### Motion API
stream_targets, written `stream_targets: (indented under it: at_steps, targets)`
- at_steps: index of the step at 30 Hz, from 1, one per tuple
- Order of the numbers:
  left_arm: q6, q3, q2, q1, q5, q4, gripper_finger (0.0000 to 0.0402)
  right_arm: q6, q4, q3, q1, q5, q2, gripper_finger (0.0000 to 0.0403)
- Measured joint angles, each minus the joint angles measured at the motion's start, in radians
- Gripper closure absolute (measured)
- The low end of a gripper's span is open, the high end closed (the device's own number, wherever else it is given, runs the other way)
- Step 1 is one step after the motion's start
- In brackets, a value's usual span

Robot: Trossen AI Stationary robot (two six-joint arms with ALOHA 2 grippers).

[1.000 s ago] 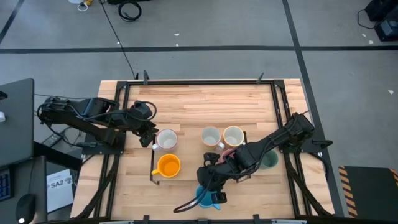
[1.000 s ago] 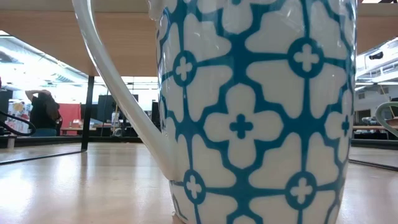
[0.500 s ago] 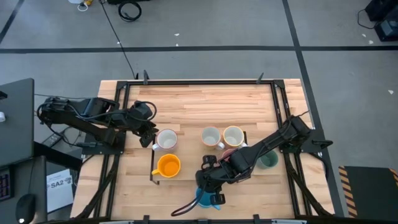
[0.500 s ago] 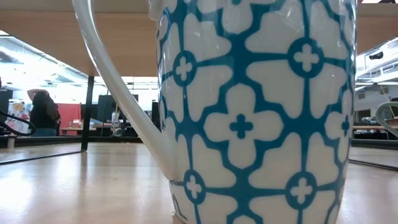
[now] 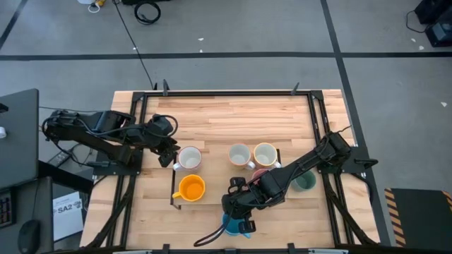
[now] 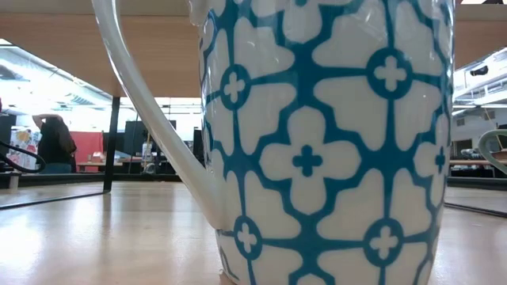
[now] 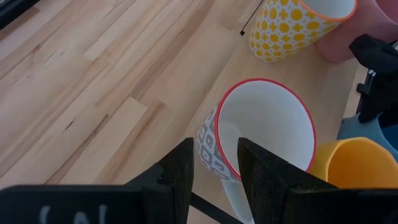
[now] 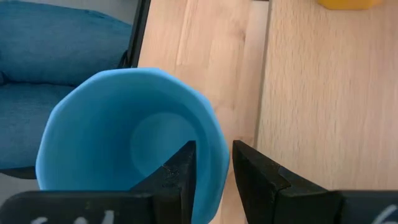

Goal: Place coffee mugs
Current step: Put the blue mug on the shelf

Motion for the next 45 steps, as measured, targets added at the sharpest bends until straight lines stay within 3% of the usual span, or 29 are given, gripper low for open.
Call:
stream_targets:
  at_steps: [13,20,45]
  targets:
    - [0.001,0.000,0.000,0.000,0.000,0.000,0.0271,0.006,0.006,0.000,0.000,-0.005,-0.001,0.0376]
    - [0.002,0.000,0.000,0.000,0.000,0.000,0.0271,0.012,0.006,0.000,0.000,-0.003,-0.001,0.0362]
    - [0.001,0.000,0.000,0.000,0.000,0.000,0.0271,0.043,-0.019,0.051,-0.013,-0.030,-0.001,0.0376]
